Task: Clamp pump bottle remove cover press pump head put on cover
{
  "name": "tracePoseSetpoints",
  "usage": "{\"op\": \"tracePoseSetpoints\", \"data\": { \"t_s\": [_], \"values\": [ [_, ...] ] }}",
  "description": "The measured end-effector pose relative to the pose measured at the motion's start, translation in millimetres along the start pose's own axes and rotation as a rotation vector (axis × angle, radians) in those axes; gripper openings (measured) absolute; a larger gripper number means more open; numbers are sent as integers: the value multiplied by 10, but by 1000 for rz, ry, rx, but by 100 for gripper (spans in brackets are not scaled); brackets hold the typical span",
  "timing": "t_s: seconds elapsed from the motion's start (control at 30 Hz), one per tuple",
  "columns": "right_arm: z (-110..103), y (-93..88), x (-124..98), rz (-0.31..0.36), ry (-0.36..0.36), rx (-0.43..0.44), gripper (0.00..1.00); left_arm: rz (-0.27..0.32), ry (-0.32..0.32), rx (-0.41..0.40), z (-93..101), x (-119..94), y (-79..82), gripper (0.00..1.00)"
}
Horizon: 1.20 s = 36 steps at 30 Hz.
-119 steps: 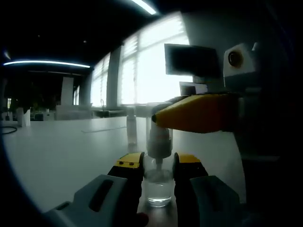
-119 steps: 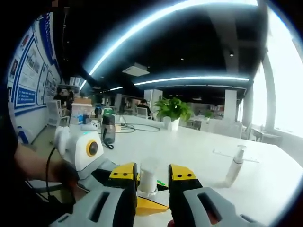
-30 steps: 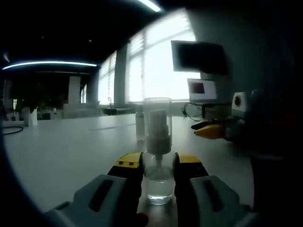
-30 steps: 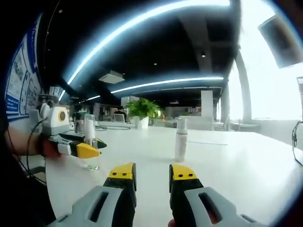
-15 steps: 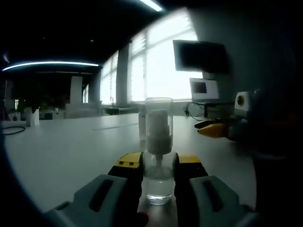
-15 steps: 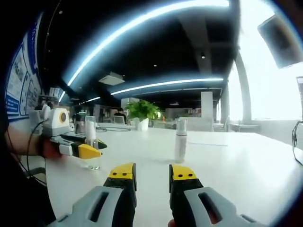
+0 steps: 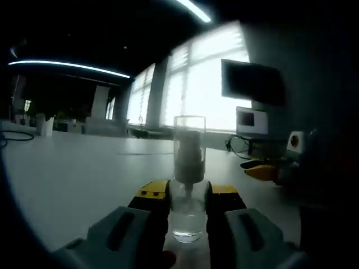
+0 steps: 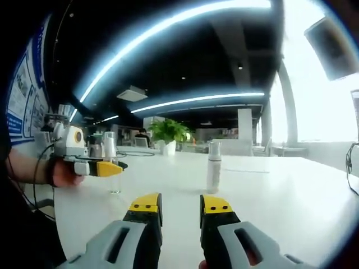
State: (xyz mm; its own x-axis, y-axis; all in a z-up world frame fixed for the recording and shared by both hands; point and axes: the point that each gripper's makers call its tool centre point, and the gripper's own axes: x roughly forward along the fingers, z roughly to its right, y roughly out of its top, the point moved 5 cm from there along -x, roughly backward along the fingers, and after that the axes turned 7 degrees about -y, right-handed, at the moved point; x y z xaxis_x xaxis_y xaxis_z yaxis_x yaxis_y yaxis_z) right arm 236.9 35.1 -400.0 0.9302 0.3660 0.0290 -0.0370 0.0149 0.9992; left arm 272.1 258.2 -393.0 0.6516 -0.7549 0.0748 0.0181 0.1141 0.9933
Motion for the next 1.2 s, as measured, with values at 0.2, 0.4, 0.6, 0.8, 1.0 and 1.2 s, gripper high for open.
{"op": "tracePoseSetpoints", "data": {
  "t_s": [0.2, 0.4, 0.6, 0.8, 1.0, 1.2],
  "values": [
    [-1, 2, 3, -1, 0, 3, 21, 13, 39, -1, -85, 16, 54, 16],
    [-5, 5, 5, 1, 0, 6, 21, 15, 61, 29, -224, 154, 151, 16],
    [3, 2, 18, -3, -1, 9, 21, 35, 77, 34, -393, 300, 234, 16],
    [0, -5, 22, -7, -1, 3, 21, 26, 93, 35, -527, 416, 189, 16],
    [4, -8, 20, -8, -3, 1, 21, 37, 112, 29, -696, 605, 238, 16],
    [25, -6, 17, -7, -9, 7, 20, 46, 150, 27, -842, 760, 208, 16]
  ]
}}
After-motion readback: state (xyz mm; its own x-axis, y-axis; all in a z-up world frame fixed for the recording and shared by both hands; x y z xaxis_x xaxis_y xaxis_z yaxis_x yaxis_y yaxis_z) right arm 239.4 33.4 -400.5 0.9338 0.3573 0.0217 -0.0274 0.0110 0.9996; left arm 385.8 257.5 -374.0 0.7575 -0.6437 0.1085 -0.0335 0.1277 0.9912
